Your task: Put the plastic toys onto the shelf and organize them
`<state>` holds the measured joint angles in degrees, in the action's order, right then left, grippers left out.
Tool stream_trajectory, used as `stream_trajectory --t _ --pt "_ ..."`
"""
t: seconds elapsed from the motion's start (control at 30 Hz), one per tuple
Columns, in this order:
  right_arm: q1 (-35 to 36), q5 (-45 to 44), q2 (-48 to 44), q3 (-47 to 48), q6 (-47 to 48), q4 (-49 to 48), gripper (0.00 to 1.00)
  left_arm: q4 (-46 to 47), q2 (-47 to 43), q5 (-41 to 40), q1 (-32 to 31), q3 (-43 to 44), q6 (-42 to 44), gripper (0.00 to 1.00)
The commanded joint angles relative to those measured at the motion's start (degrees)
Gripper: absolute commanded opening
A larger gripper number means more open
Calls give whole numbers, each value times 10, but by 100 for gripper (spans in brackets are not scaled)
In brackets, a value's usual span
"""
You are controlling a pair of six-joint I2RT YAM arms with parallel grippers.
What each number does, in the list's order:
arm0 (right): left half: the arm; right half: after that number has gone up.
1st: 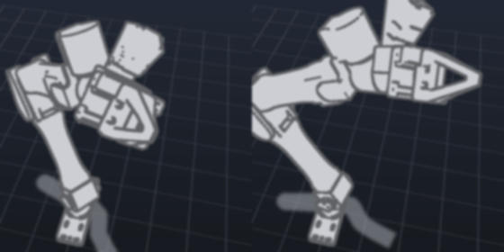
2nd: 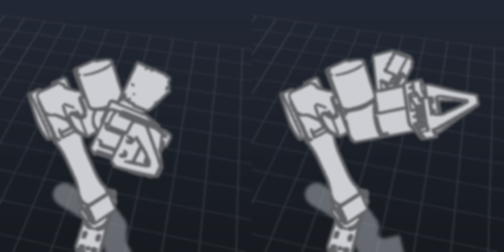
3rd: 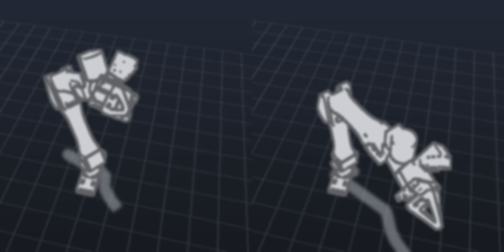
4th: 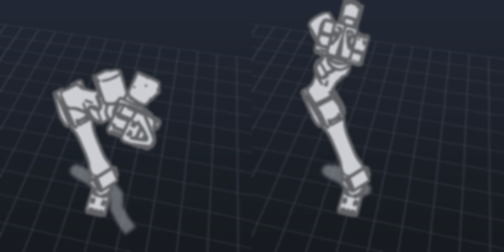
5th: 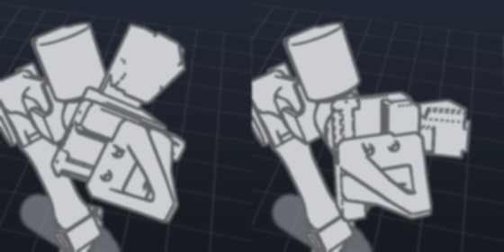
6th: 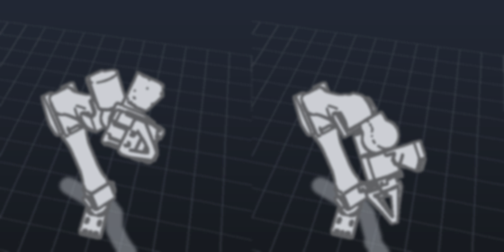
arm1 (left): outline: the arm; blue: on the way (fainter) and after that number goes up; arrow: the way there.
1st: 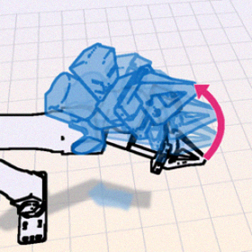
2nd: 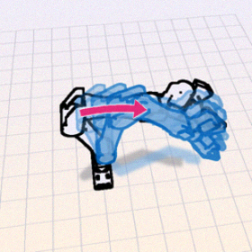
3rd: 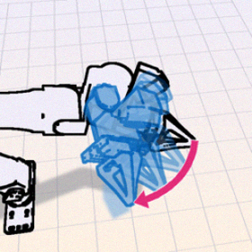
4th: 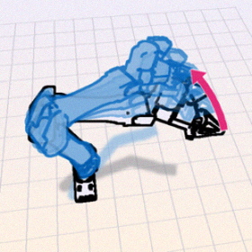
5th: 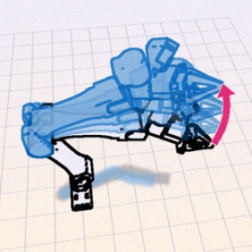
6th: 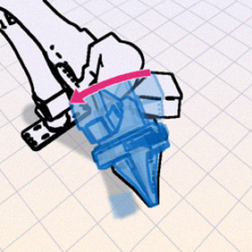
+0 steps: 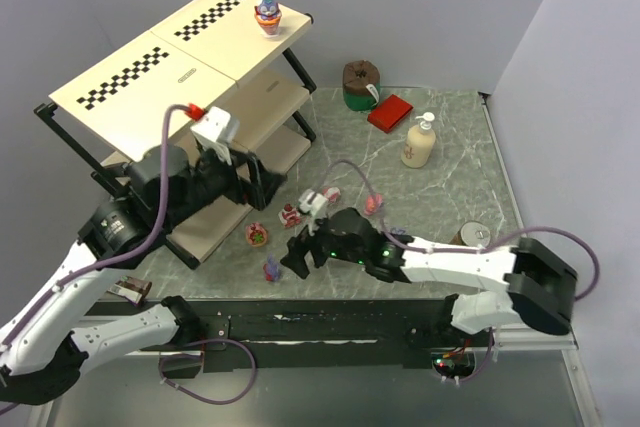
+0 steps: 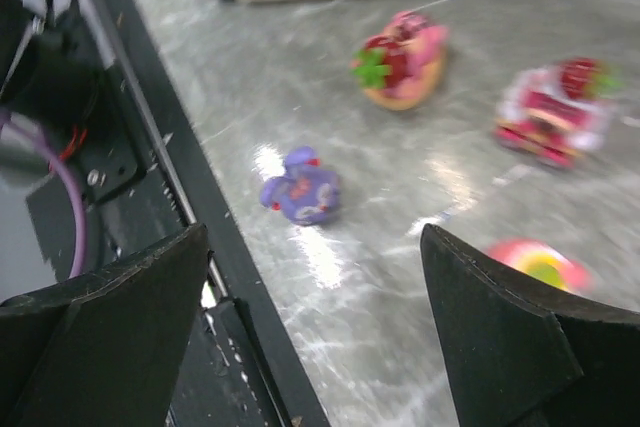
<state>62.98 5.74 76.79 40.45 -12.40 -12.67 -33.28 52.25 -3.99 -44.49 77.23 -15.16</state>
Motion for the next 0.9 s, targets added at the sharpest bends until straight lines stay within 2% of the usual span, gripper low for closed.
stream_trajectory --t 0.0,0.1,0.13,0.17,0.27,0.3,0.4,0.57,0.87 --pt "-2 -123 -87 -43 -53 -41 93 -28 -16 3 -60 -47 -96 94" --pt "-5 -180 -125 -56 -76 -13 93 -77 11 -73 -135 -60 -146 91" --pt "-6 -228 -132 -56 -83 2 93 -94 30 -92 -150 -64 -161 90" --pt "-8 -247 -137 -55 -98 15 93 -138 43 -106 -174 -66 -185 88" --pt "-16 -310 -140 -45 -119 64 93 -220 103 -148 -196 -61 -252 82" --pt "-17 -326 -138 -41 -124 96 93 -277 121 -155 -198 -59 -268 81" --pt "-19 -381 -124 -20 -167 171 93 -314 162 -159 -211 -70 -314 75" --pt "-23 -447 -90 16 -288 301 92 -277 140 -142 -213 -127 -364 72" --pt "-25 -437 -123 -11 -315 306 91 -142 119 -154 -213 -256 -390 64"
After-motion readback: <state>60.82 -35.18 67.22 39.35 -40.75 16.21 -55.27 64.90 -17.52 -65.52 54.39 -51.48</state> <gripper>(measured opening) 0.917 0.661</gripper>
